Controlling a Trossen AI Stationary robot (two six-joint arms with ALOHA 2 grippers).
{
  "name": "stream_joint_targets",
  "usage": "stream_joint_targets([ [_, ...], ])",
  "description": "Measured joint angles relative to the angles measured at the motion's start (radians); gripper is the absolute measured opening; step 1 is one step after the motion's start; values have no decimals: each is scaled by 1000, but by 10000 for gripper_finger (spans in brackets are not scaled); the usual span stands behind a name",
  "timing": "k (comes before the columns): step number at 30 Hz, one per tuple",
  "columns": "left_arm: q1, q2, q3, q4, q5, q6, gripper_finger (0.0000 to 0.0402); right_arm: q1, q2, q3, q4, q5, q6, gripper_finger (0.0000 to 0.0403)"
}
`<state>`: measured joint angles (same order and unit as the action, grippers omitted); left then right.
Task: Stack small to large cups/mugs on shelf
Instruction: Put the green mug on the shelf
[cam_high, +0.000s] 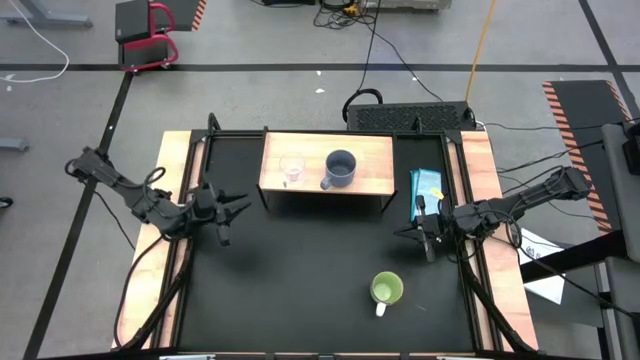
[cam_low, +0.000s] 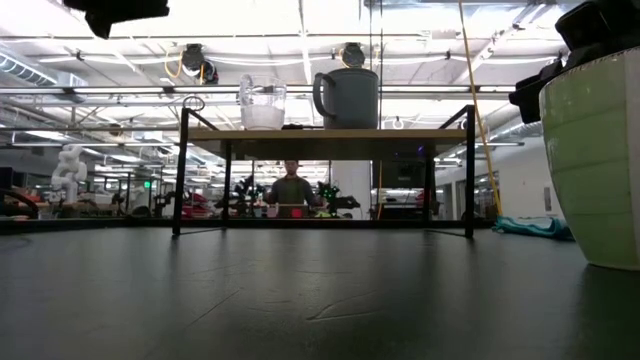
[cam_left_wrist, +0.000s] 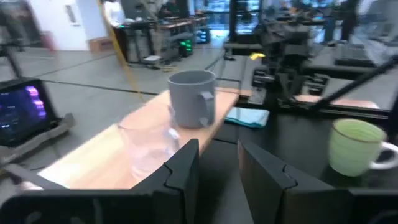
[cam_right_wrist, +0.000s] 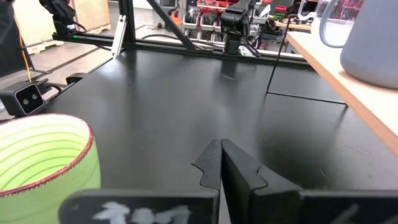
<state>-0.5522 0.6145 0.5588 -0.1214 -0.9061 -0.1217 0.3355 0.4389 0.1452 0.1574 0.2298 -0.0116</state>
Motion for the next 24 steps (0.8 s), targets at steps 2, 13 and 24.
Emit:
stream_joint_targets([
  [2, 1, -26, -31, 3, 57, 20, 113, 0, 0, 0, 1, 0, 0, 0],
  [13, 8, -123, -232, 159, 286, 239, 113, 0, 0, 0, 25, 0, 1, 0],
  [24, 138, -204, -409, 251, 419, 287, 113, 0, 1, -88, 245, 0, -31, 0],
])
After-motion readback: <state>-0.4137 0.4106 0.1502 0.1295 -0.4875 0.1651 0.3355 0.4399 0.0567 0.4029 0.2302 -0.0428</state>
